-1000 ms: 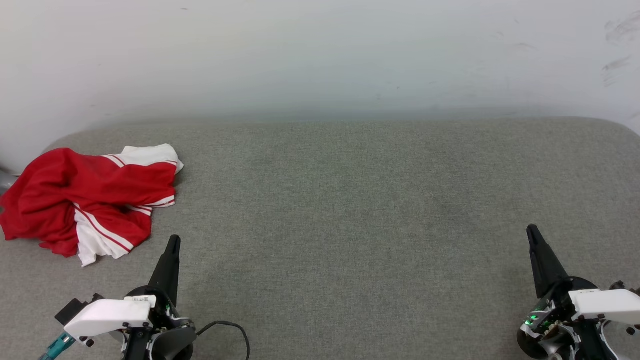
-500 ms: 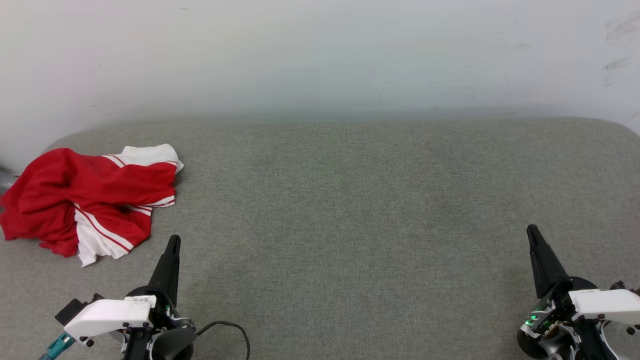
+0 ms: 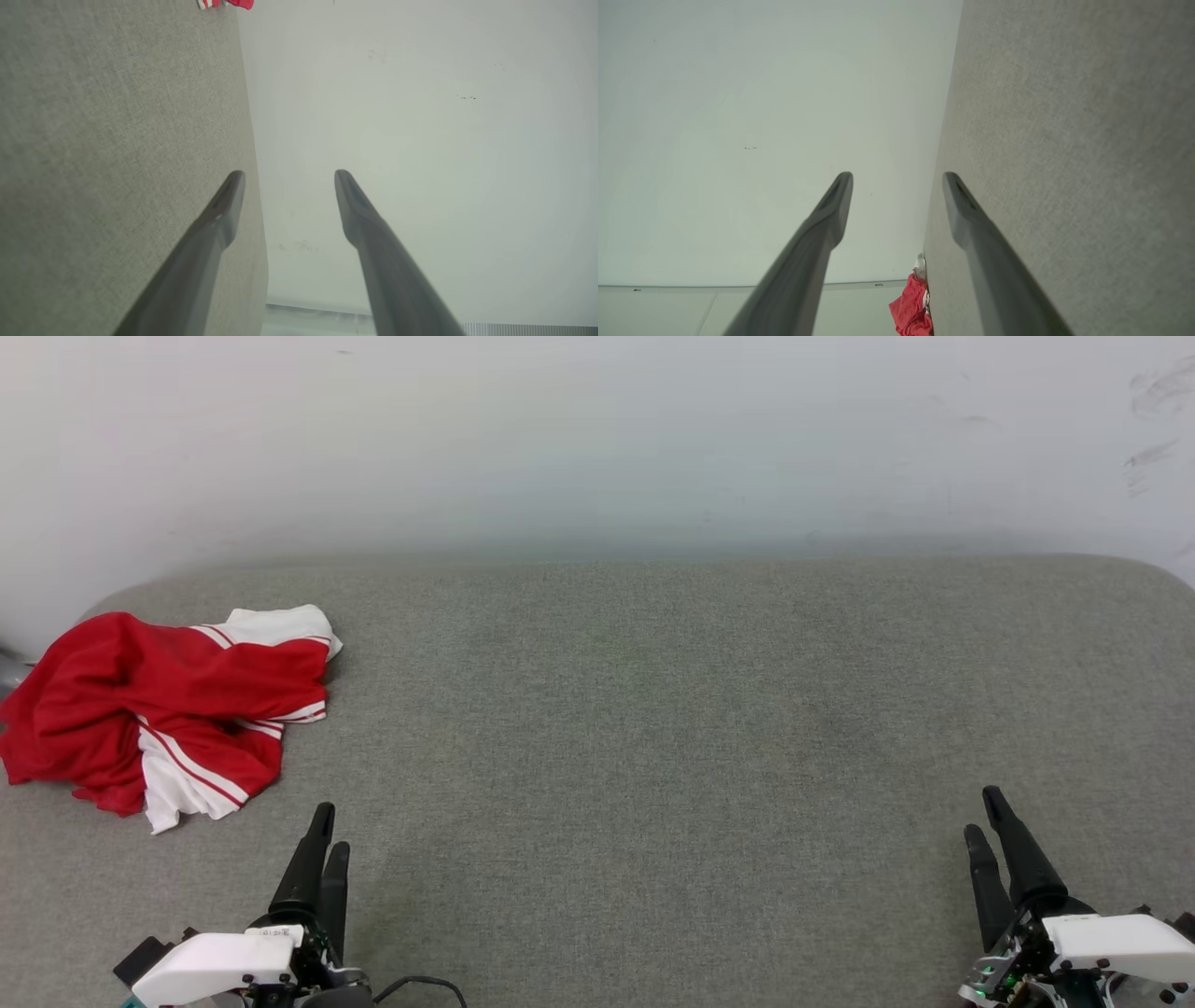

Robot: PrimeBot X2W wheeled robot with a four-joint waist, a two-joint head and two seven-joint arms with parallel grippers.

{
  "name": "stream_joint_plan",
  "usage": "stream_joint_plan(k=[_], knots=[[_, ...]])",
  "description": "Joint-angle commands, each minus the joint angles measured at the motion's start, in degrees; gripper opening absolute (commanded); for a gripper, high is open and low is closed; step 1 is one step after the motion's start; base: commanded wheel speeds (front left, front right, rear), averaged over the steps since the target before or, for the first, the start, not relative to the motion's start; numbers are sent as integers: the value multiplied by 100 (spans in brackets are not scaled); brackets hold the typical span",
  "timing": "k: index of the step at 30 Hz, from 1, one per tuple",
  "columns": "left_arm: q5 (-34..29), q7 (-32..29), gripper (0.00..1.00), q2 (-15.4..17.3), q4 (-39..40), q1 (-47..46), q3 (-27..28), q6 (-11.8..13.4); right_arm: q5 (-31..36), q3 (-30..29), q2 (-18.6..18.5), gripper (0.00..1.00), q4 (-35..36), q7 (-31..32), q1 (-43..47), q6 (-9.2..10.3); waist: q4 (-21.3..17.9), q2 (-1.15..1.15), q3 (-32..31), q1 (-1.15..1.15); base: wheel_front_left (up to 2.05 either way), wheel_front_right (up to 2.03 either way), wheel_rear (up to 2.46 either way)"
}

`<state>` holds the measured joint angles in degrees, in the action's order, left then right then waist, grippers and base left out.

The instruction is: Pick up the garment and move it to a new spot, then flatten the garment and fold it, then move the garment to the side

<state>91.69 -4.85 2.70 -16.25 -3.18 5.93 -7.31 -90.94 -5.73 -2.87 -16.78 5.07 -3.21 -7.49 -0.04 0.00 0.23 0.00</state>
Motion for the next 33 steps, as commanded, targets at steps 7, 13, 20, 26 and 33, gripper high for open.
stream_joint_plan(k=[7, 13, 20, 26, 33], knots=[[-160, 223, 100, 10, 224, 12, -16, -4, 336, 33, -4, 100, 86, -229, -127, 0, -5, 0, 3, 0, 0, 0, 0], [-425, 376, 100, 12, 217, 53, 157, -6, 723, 59, -4, 100, 89, -384, -181, 0, -9, 0, 0, 0, 0, 0, 0], [-962, 541, 100, 13, 244, 32, 518, -7, 1373, 32, -4, 100, 142, -550, -252, 0, -14, 0, -3, 0, 0, 0, 0], [-1427, 695, 100, 14, 277, -35, 811, -9, 2557, 38, -4, 100, 444, -707, -300, 0, -22, 0, 5, 0, 0, 0, 0], [-2445, 840, 100, 16, 714, 6, 900, -9, 3928, 142, -4, 100, 862, -853, -334, 0, -26, 0, 23, 0, 0, 0, 0]])
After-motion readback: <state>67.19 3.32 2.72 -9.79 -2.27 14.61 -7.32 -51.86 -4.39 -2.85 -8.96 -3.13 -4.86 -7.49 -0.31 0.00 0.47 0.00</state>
